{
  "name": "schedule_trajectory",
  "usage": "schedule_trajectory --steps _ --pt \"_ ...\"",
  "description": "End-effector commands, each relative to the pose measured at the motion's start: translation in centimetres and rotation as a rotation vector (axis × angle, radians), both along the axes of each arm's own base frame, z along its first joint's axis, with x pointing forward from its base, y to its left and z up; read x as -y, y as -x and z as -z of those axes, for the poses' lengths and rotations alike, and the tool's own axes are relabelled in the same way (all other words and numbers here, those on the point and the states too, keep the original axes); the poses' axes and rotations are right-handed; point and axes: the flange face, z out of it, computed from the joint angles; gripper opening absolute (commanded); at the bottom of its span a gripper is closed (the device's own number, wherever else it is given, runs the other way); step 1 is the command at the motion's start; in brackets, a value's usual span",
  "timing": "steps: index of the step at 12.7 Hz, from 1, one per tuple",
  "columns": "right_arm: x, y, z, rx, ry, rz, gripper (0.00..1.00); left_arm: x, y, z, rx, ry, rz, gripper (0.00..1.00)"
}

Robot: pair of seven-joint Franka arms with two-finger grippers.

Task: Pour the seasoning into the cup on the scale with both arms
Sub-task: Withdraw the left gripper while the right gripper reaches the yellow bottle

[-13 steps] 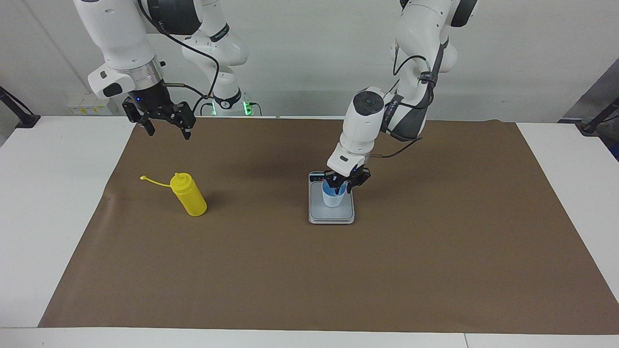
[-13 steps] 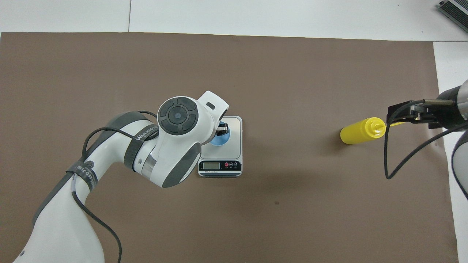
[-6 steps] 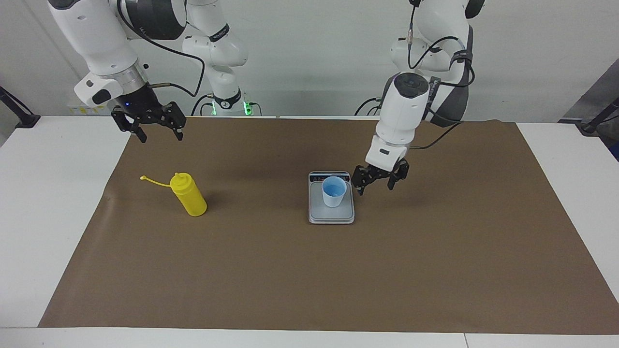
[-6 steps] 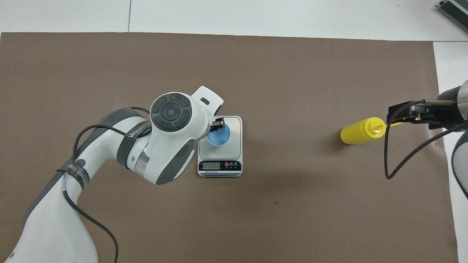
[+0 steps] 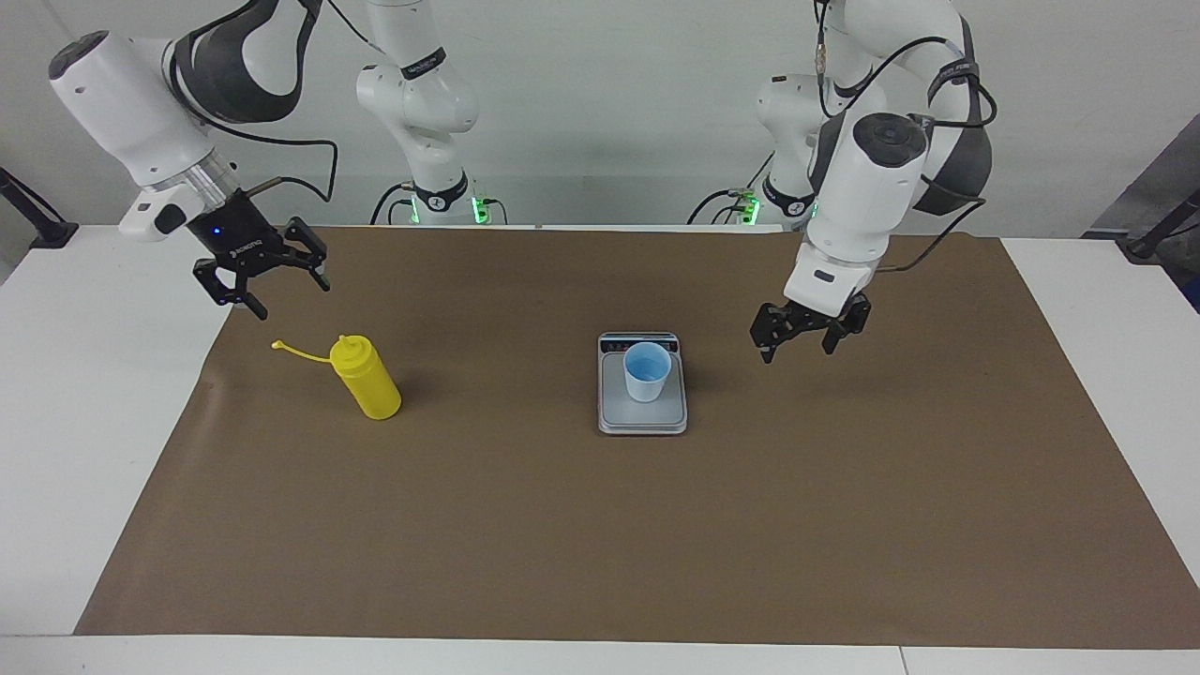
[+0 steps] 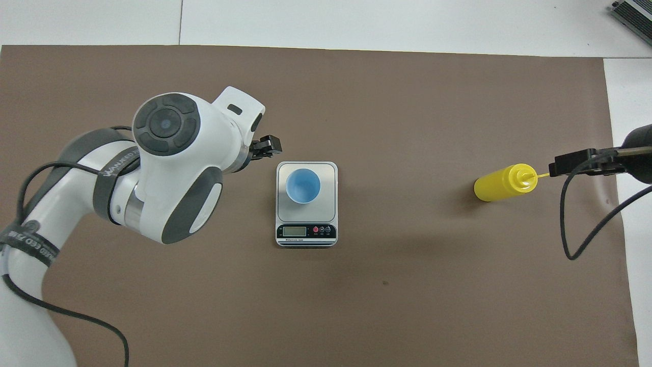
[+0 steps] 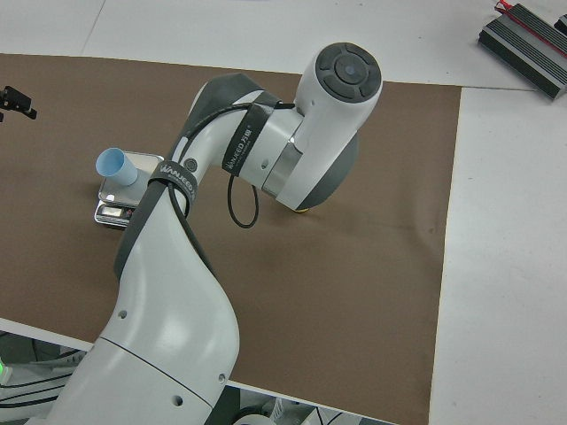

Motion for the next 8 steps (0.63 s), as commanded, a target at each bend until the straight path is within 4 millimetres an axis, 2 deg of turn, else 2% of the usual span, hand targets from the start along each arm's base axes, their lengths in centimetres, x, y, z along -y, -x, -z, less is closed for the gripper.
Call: schedule_trajectory --steps 1,3,4,5,8 --pt "3.2 1.3 5.8 0.129 -0.108 -0.094 1.00 -4.2 1.3 -2.9 -0.028 -0.029 0.067 1.00" --pt "5.7 1.0 10.5 0.221 -0.187 -0.161 1.00 -7.1 2.1 -4.8 -0.044 0.000 0.100 1.00" --pt "5.9 0.9 11.5 0.258 -0.216 -0.171 1.00 -8.8 2.2 -5.2 -0.057 0.003 0.120 1.00" --pt "5.6 1.0 12.8 0.279 -0.250 -0.171 1.00 -10.0 2.3 -5.8 -0.074 0.009 0.128 1.00" --pt "4.6 1.5 16.3 0.371 -0.302 -0.208 1.00 -12.5 3.0 -9.6 -0.091 0.010 0.153 1.00"
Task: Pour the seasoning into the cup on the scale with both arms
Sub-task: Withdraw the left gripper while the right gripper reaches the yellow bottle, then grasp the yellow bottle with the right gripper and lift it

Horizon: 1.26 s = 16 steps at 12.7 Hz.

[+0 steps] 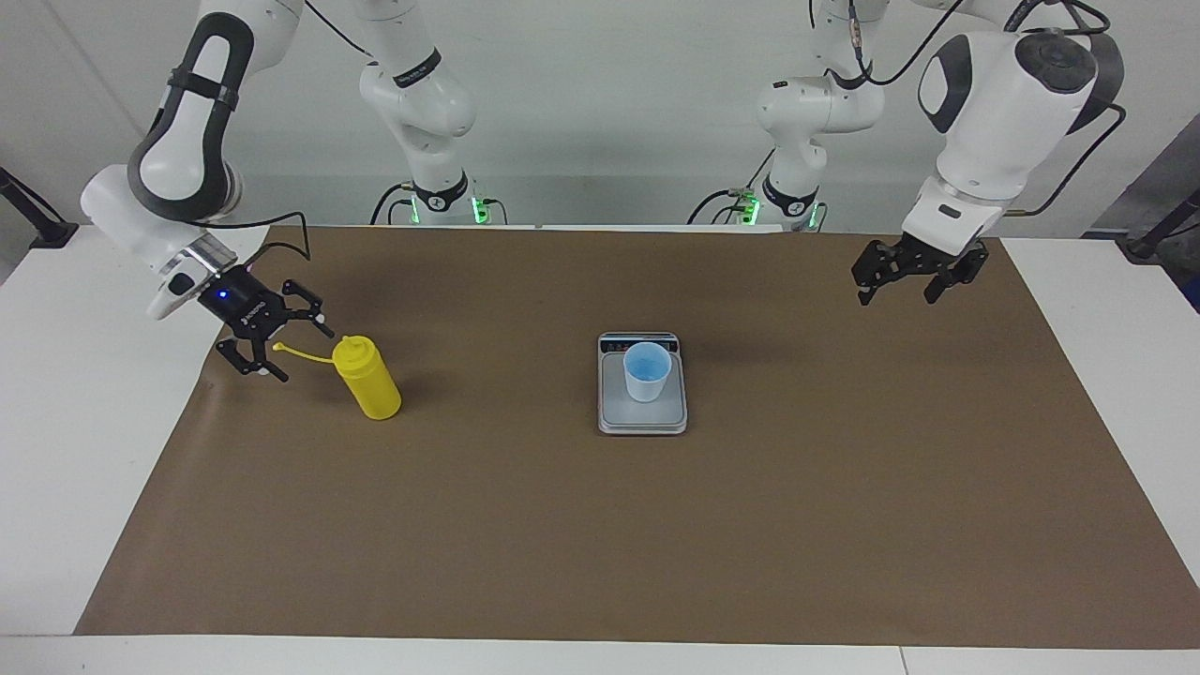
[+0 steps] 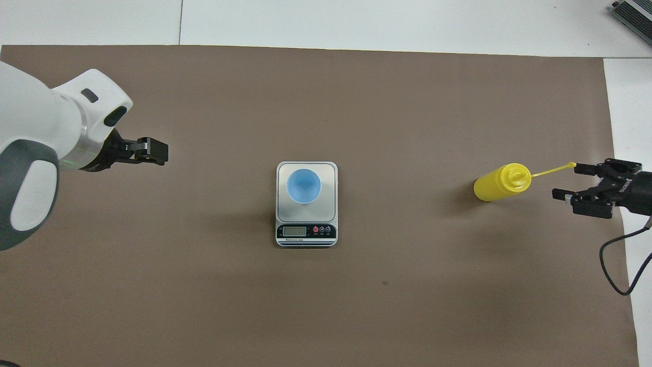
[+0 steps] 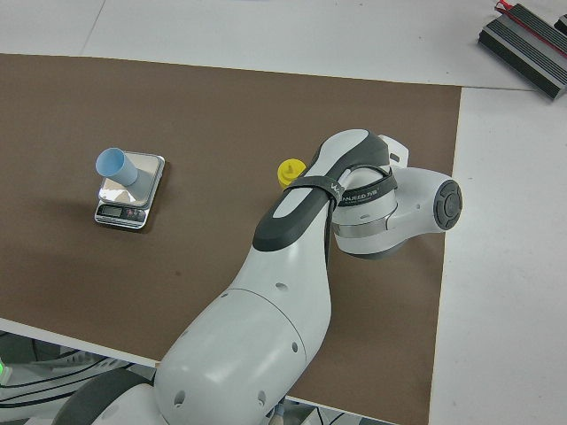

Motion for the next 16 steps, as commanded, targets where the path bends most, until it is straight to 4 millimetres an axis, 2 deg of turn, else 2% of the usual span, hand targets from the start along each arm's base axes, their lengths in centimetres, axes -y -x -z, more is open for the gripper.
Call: schedule_trajectory --steps 1,3,5,6,8,10,14,16 --pt "-0.8 0.7 2.1 0.077 -0.030 -0.008 1.00 -1.7 1.3 -4.0 -0.016 0.013 0.057 1.00" --pt "-1.1 0.6 4.6 0.106 -0.063 -0.034 1.00 -3.5 2.3 -5.4 0.001 0.009 0.095 1.00" --pt "-2.0 0.3 7.7 0.180 -0.154 -0.042 1.00 -2.9 2.8 -5.0 0.003 0.006 0.098 1.00" --pt "-2.4 0.1 8.6 0.202 -0.180 -0.045 1.00 -2.5 2.9 -4.9 -0.001 0.005 0.105 1.00" --pt "-3.9 -0.5 8.5 0.212 -0.205 -0.052 1.00 -3.5 2.8 -5.0 -0.002 0.006 0.083 1.00" --pt "-4.1 -0.4 8.5 0.212 -0.210 -0.059 1.00 -3.6 2.9 -5.3 -0.002 0.012 0.025 1.00" --pt "-5.1 -0.7 8.5 0.213 -0.215 -0.072 1.00 -3.8 3.0 -5.6 -0.013 0.017 0.019 1.00" --pt "-7.0 -1.4 8.4 0.221 -0.248 -0.059 1.00 -4.1 3.0 -5.5 -0.019 0.016 0.013 1.00"
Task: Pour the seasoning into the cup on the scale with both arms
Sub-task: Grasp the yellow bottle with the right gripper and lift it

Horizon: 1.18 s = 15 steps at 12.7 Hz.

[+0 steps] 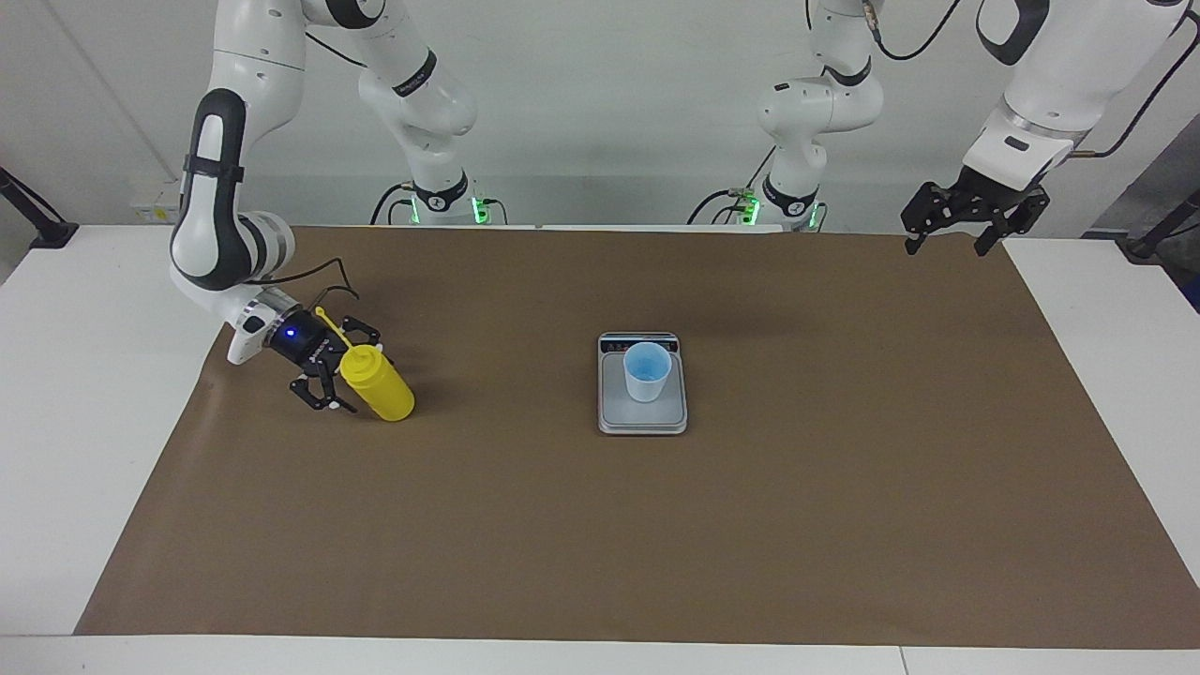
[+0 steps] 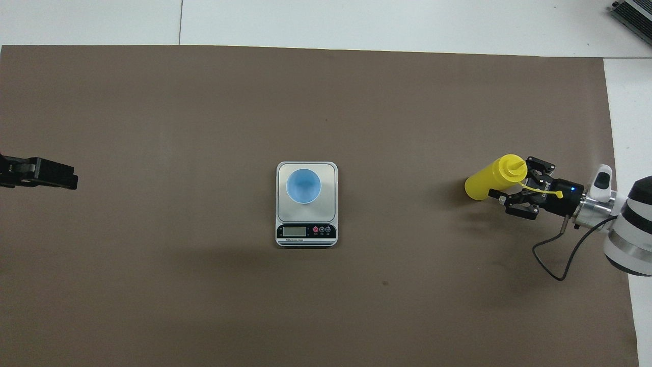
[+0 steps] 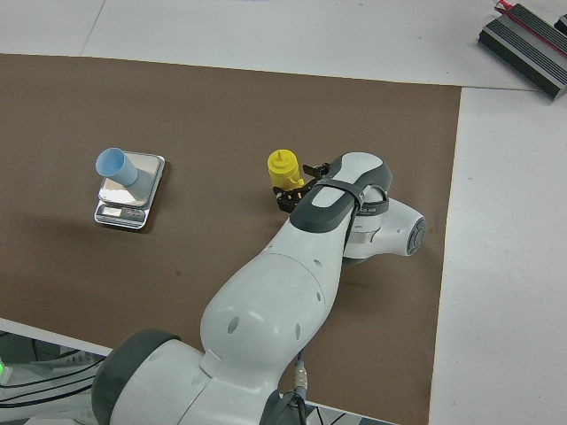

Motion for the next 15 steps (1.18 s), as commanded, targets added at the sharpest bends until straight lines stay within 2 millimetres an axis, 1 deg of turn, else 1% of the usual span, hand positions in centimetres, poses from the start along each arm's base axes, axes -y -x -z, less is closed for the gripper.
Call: schedule_trajectory --steps 1,3,4,5,6,7,8,9,10,11,12,13,14,15 --pt "-2.0 -0.7 -0.4 0.023 -0.036 0.004 1.00 -0.3 0.7 -0.6 -0.007 0.014 -0.022 1.00" --pt "-2.1 -0.7 -0.4 0.022 -0.037 0.004 1.00 0.1 0.7 -0.5 0.001 0.014 -0.015 1.00" --pt "-2.1 -0.7 -0.4 0.021 -0.037 0.004 1.00 -0.2 0.6 -0.7 0.004 0.014 -0.021 1.00" --pt "-2.1 -0.7 -0.4 0.021 -0.038 0.005 1.00 0.3 0.5 -0.7 0.002 0.015 -0.011 1.00" --pt "-2.5 -0.8 -0.5 0.023 -0.037 0.000 1.00 0.4 0.5 -0.7 0.001 0.018 -0.010 1.00" --pt "-2.7 -0.9 -0.5 0.023 -0.037 -0.004 0.93 0.1 0.5 -0.6 0.002 0.023 -0.010 1.00" --pt "-2.6 -1.0 -0.5 0.024 -0.037 -0.004 0.78 0.1 0.5 -0.6 0.002 0.025 -0.013 1.00" --pt "-2.7 -1.0 -0.5 0.025 -0.035 -0.004 0.60 -0.1 0.5 -0.5 -0.002 0.023 -0.016 1.00" --pt "-2.6 -1.2 -0.7 0.030 -0.033 -0.003 0.37 -0.3 0.5 -0.5 -0.004 0.022 -0.020 1.00" --pt "-2.7 -1.2 -0.7 0.030 -0.033 -0.005 0.17 0.0 0.4 -0.6 0.002 0.021 -0.016 1.00" --pt "-2.7 -1.4 -0.8 0.032 -0.031 -0.005 0.12 0.0 0.1 -0.3 -0.005 0.022 -0.016 1.00" --pt "-2.6 -1.7 -1.4 0.041 -0.026 -0.002 0.12 -0.1 -0.3 -0.3 -0.010 0.020 -0.016 1.00" --pt "-2.5 -2.2 -2.1 0.042 -0.025 0.000 0.12 -0.2 -1.1 0.4 -0.038 0.019 -0.017 1.00" --pt "-2.5 -2.7 -3.0 0.033 -0.021 0.001 0.12 0.1 -1.4 -0.1 -0.036 0.024 -0.012 1.00"
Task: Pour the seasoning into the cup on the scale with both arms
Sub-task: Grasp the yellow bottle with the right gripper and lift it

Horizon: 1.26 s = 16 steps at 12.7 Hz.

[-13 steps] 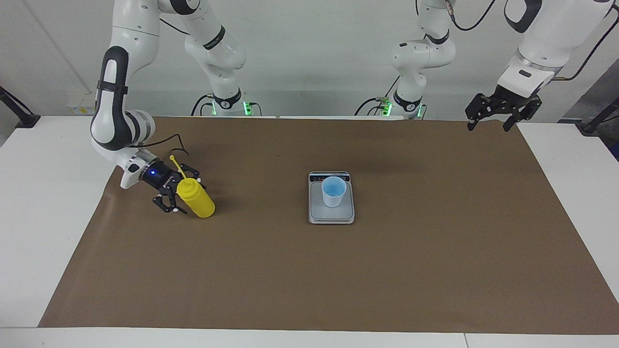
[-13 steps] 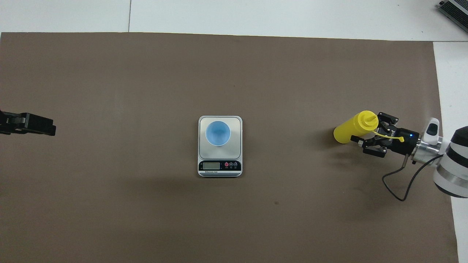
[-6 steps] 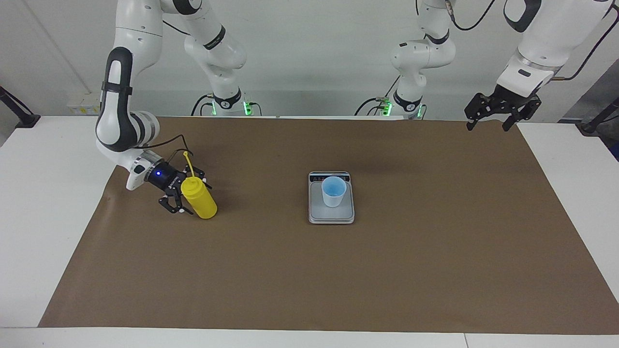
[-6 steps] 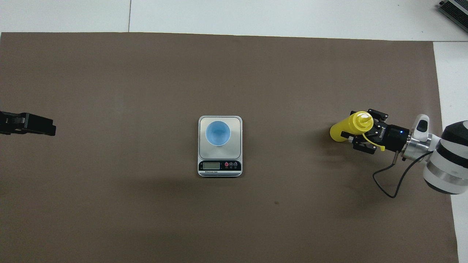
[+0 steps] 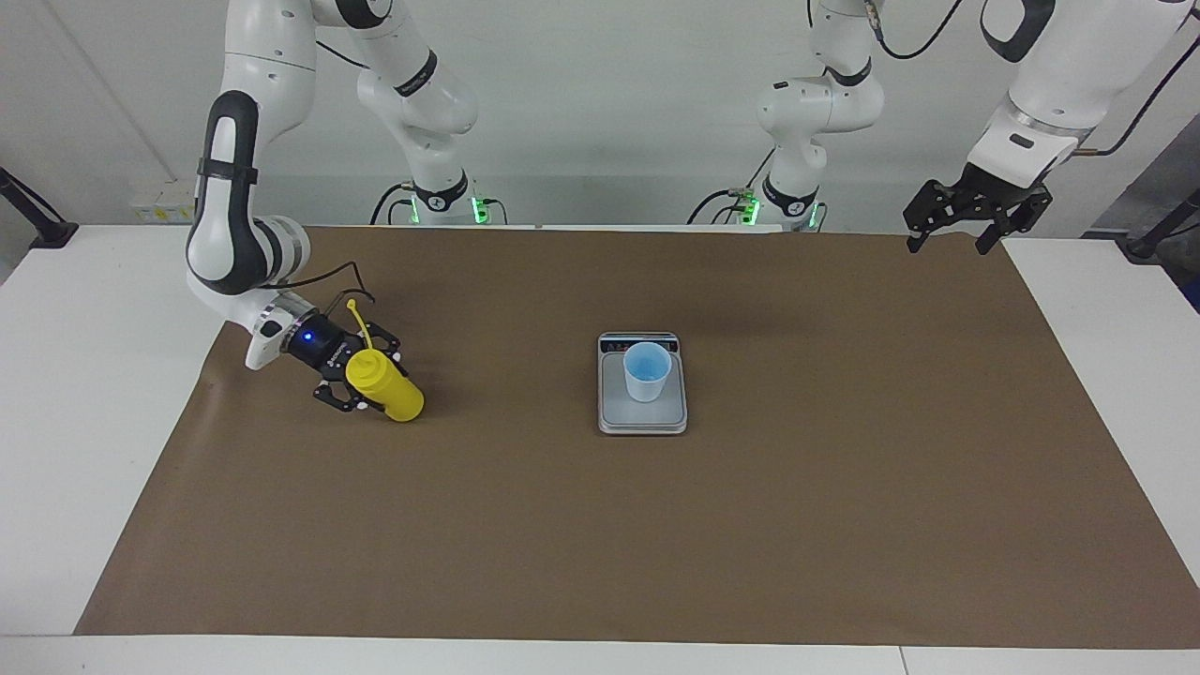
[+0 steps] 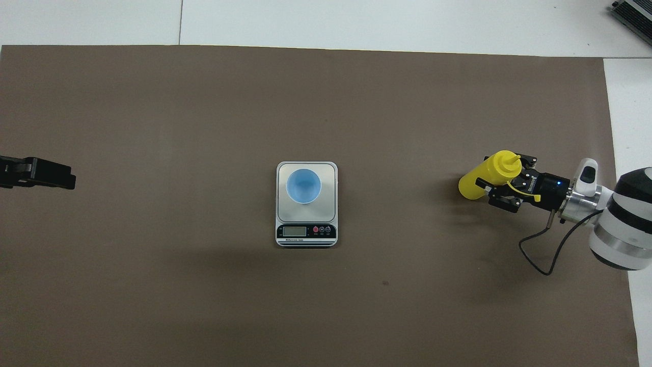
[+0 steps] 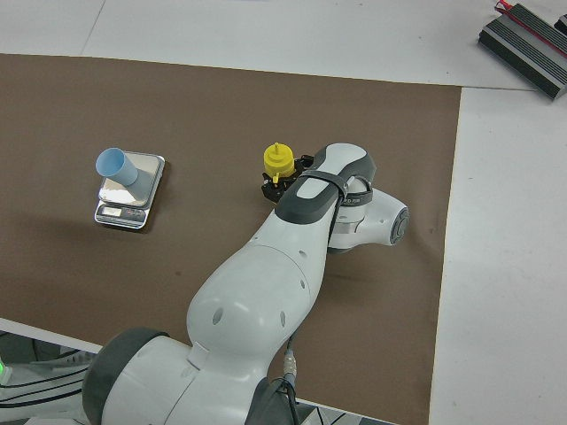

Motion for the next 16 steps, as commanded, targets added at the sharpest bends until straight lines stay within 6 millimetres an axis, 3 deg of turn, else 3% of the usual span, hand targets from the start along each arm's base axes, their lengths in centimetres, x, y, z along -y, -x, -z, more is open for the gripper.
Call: schedule_trajectory --steps 1,7,10,13,16 --pt "-0.2 -1.7 -3.3 0.002 -0.006 0.021 0.12 0.2 -0.9 -0.6 -0.021 0.014 -0.009 1.00" --pt "-3.6 -5.3 -12.0 -0.027 0.235 -0.118 0.08 -0.1 0.0 -0.5 -0.021 0.012 -0.011 1.00" --pt "-7.3 -7.1 -15.7 -0.056 0.340 -0.181 0.04 -0.4 0.0 -0.6 -0.023 0.011 -0.017 1.00" --pt "-10.4 -7.5 -18.2 -0.071 0.445 -0.245 0.00 -0.4 0.1 -0.5 -0.024 0.011 -0.017 1.00" --pt "-14.0 -6.3 -20.8 -0.071 0.580 -0.308 0.00 -0.4 0.0 -0.5 -0.026 0.011 -0.017 1.00"
